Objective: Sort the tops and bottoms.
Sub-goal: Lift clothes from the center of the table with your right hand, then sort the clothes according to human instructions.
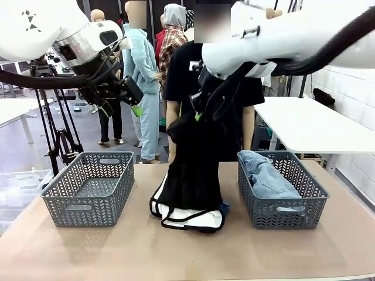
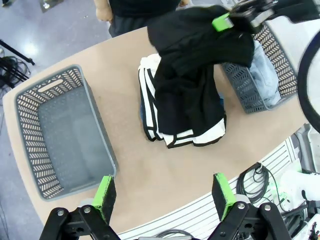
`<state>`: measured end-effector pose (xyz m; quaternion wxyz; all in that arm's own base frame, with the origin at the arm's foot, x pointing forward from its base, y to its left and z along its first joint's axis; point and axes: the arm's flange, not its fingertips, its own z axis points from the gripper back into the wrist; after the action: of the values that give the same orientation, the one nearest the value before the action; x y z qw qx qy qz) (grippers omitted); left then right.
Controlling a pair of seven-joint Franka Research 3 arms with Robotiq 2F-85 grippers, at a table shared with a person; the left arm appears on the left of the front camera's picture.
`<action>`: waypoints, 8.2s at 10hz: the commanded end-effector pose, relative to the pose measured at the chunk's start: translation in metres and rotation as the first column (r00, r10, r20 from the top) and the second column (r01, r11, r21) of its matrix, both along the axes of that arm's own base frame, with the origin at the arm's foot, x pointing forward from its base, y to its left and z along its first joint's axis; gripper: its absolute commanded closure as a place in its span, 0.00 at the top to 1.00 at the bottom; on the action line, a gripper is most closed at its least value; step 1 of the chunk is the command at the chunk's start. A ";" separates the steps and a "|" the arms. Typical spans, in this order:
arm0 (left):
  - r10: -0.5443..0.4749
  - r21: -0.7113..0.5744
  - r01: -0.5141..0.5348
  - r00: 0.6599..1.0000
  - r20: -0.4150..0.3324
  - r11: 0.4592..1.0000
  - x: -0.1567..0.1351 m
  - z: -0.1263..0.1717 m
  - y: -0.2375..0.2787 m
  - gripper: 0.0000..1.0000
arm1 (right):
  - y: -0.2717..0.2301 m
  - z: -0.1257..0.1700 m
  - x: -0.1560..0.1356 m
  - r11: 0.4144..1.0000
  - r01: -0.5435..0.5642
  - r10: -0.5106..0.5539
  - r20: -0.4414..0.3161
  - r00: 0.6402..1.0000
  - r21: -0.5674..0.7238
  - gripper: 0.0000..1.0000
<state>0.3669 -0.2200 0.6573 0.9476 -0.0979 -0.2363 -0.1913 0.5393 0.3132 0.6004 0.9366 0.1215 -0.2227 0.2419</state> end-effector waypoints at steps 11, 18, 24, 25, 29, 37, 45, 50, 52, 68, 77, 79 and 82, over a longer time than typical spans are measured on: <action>0.004 0.002 -0.004 1.000 0.005 1.000 -0.001 -0.001 0.002 1.00 | -0.036 0.059 -0.103 0.991 0.093 -0.109 0.194 0.975 0.093 0.00; 0.004 0.002 -0.004 1.000 0.005 1.000 -0.001 -0.001 0.002 1.00 | -0.025 0.067 -0.100 0.994 0.091 -0.099 0.189 0.977 0.053 0.00; 0.004 0.002 -0.004 1.000 0.005 1.000 -0.001 -0.001 0.002 1.00 | -0.025 0.067 -0.100 0.994 0.091 -0.099 0.189 0.977 0.053 0.00; 0.004 0.002 -0.004 1.000 0.005 1.000 -0.001 -0.001 0.002 1.00 | -0.025 0.067 -0.100 0.994 0.091 -0.099 0.189 0.977 0.053 0.00; 0.004 0.002 -0.004 1.000 0.005 1.000 -0.001 -0.001 0.002 1.00 | -0.025 0.067 -0.100 0.994 0.091 -0.099 0.189 0.977 0.053 0.00; 0.004 0.002 -0.004 1.000 0.005 1.000 -0.001 -0.001 0.002 1.00 | -0.025 0.067 -0.100 0.994 0.091 -0.099 0.189 0.977 0.053 0.00; 0.004 0.002 -0.004 1.000 0.005 1.000 -0.001 -0.001 0.002 1.00 | -0.025 0.067 -0.100 0.994 0.091 -0.099 0.189 0.977 0.053 0.00; 0.004 0.002 -0.004 1.000 0.005 1.000 -0.001 -0.001 0.002 1.00 | -0.042 0.114 -0.129 0.985 0.153 -0.168 0.237 0.957 0.078 0.00; 0.004 0.002 -0.004 1.000 0.005 1.000 -0.001 -0.001 0.002 1.00 | -0.074 0.149 -0.151 0.965 0.238 -0.259 0.265 0.929 0.109 0.00; 0.004 0.002 -0.004 1.000 0.005 1.000 -0.001 -0.001 0.002 1.00 | -0.230 0.062 -0.077 0.800 0.588 -0.581 -0.091 0.809 0.121 0.00; 0.004 0.002 -0.004 1.000 0.005 1.000 -0.001 -0.001 0.002 1.00 | -0.199 -0.124 0.040 0.885 0.367 -0.456 -0.375 0.807 -0.285 0.00; 0.004 0.002 -0.004 1.000 0.005 1.000 -0.001 -0.001 0.002 1.00 | -0.197 -0.143 0.031 0.879 0.341 -0.460 -0.401 0.792 -0.335 0.00; 0.004 0.002 -0.004 1.000 0.005 1.000 -0.001 -0.001 0.002 1.00 | -0.195 -0.167 0.031 0.873 0.323 -0.465 -0.425 0.777 -0.366 0.00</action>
<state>0.3672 -0.2199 0.6569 0.9478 -0.0978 -0.2359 -0.1912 0.5718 0.1148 0.4424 0.9988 0.0191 0.0319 0.0318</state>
